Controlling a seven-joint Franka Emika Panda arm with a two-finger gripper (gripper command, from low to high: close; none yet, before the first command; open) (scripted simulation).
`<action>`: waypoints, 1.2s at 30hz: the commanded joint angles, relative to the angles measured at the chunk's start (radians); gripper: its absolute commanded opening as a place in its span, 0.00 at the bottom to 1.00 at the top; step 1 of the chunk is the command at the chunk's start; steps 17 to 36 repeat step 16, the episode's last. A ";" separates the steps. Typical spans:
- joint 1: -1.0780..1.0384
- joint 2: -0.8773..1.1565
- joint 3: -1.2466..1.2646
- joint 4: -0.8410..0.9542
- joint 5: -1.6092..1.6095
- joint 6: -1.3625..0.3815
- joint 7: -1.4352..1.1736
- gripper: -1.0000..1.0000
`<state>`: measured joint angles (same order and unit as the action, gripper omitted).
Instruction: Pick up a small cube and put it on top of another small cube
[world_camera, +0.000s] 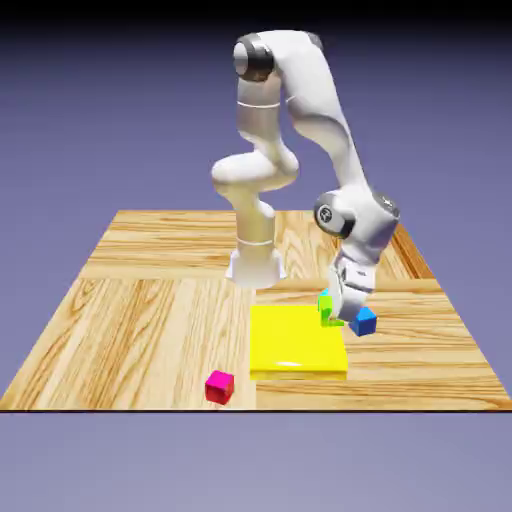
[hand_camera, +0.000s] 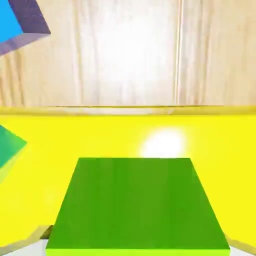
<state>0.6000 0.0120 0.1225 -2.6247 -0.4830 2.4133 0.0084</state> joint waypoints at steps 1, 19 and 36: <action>0.005 -0.020 0.034 -0.018 -0.033 0.011 -0.019 0.00; 0.088 0.099 0.066 -0.050 -0.365 0.153 0.092 1.00; 0.088 0.099 0.066 -0.050 -0.365 0.153 0.092 1.00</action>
